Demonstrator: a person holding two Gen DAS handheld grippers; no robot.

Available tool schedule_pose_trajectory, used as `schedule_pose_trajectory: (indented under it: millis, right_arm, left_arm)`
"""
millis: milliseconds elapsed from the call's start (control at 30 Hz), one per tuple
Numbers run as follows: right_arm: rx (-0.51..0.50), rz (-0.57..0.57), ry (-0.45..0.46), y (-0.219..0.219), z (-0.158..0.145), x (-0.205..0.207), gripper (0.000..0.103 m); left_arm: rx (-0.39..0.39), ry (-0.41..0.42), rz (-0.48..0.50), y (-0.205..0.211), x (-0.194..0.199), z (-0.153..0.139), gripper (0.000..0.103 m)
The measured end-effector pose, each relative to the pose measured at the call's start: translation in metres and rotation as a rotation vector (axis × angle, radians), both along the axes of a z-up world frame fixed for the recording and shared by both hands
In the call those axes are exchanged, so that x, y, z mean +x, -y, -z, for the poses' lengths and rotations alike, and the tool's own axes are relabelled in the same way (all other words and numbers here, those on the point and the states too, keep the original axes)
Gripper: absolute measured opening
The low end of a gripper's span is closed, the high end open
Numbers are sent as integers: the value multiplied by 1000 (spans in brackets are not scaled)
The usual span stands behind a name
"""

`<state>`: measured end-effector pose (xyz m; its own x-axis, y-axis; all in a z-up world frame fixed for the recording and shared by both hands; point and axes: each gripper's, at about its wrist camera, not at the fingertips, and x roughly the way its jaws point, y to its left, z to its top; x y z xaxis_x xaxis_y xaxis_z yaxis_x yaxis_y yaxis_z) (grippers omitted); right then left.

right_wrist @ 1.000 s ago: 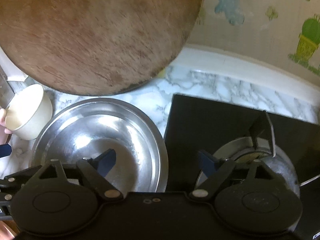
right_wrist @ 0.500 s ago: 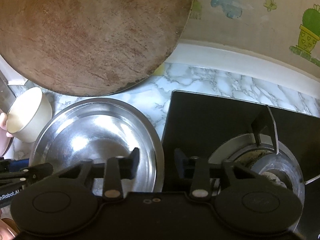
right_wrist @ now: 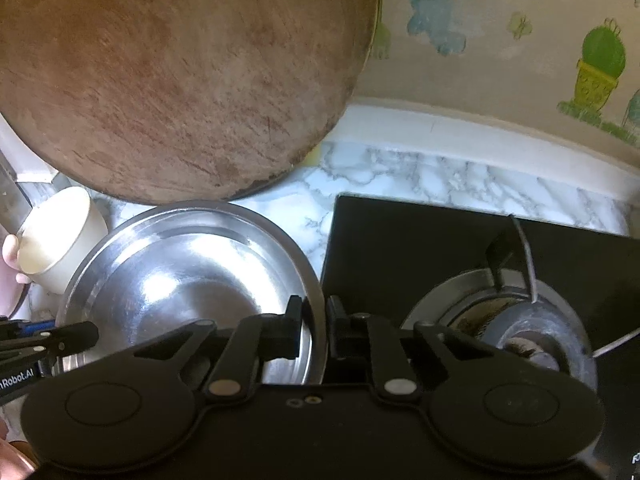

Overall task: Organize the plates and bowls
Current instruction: 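Close both grippers on the rim of the steel bowl, then lift the steel bowl with both grippers and carry it toward the pink pot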

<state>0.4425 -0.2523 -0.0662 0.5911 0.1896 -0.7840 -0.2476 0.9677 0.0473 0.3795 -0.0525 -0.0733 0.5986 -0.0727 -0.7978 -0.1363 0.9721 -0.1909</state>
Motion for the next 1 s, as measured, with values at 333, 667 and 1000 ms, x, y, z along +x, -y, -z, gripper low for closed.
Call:
schedule_pose_trajectory:
  millis: [333,667,1000]
  right_arm:
    - [26,23,59,-3,-49,-45,15]
    - [21,5,104,-30,-90,-111,15]
    - [50,-74,126,-88,-109,-176,14]
  left_arm:
    - [-11,43,22,-10,-44,-44,14]
    - [-39,67,13,-44,-112,-77,14]
    - [-26,90,-81,-108,-194,-98,14]
